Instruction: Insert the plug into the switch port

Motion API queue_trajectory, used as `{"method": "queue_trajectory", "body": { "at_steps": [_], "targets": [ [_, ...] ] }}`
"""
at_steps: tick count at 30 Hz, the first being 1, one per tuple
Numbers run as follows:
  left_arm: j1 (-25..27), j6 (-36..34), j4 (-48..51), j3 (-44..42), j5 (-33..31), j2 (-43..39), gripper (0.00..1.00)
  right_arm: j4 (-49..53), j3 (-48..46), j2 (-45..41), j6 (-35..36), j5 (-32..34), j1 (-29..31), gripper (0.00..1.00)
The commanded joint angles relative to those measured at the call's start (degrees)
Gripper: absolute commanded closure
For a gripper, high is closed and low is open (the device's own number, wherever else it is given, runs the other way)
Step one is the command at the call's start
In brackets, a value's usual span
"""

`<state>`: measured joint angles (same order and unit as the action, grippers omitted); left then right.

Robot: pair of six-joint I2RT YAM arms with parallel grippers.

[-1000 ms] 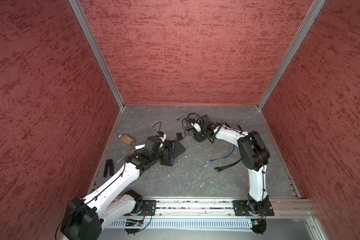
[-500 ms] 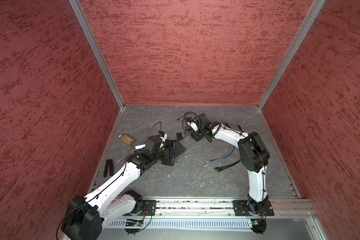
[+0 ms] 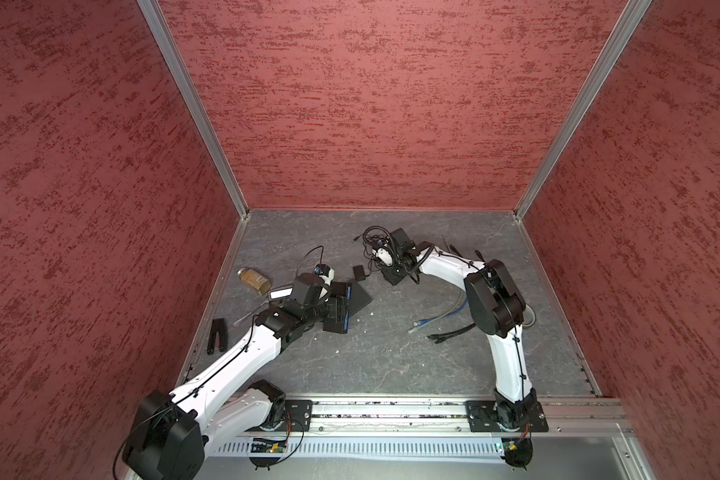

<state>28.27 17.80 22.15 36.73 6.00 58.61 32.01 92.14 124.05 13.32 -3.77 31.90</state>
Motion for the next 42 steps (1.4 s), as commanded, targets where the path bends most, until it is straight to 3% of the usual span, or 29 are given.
{"method": "queue_trajectory", "body": {
  "at_steps": [1, 9, 21, 36, 42],
  "targets": [
    [-0.19, 0.39, -2.81, -0.19, 0.76, 0.12, 0.48, 1.91, 2.18, 1.61, 1.00, 3.65, 0.07, 0.63],
    [-0.09, 0.39, -3.09, -0.26, 1.00, 0.45, 0.48, 3.19, 3.63, 3.28, 2.20, 5.37, 0.09, 0.66],
    [-0.06, 0.15, -2.77, -0.04, 0.43, 0.47, 0.48, 12.32, 4.88, 4.62, 4.78, 1.99, 0.05, 0.70],
    [1.01, 0.08, -2.46, 0.27, -0.09, 0.83, 0.48, 10.98, 7.81, 6.98, 3.20, -2.89, -0.22, 0.85],
    [1.51, -0.05, -2.38, 0.36, -0.56, 1.13, 0.48, 8.68, 5.99, 6.06, 1.61, -9.37, -1.08, 0.92]
  ]
}}
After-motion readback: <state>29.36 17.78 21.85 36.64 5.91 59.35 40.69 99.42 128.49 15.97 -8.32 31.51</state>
